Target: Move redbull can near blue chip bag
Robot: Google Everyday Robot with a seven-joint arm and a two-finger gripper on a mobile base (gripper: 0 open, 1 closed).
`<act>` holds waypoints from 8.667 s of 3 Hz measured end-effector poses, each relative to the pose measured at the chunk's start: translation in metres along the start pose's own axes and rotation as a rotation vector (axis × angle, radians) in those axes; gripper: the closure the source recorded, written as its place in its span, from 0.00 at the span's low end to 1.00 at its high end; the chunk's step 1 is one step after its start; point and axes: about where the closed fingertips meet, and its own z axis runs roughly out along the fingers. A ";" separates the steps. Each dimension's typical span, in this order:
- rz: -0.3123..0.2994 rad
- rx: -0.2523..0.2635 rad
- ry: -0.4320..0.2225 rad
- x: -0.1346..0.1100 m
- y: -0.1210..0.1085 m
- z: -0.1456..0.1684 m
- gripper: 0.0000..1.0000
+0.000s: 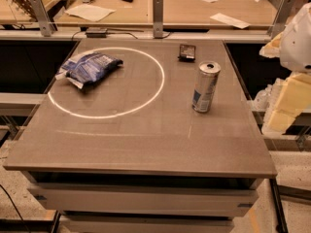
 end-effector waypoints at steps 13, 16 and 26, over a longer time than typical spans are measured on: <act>0.396 0.019 -0.978 0.010 -0.071 0.133 0.00; 0.316 -0.037 -1.093 -0.045 -0.089 0.142 0.00; 0.321 -0.155 -1.178 -0.235 -0.103 0.153 1.00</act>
Offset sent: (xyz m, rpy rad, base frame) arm -0.0020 -0.0245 0.0025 0.4499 -0.0260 -0.0876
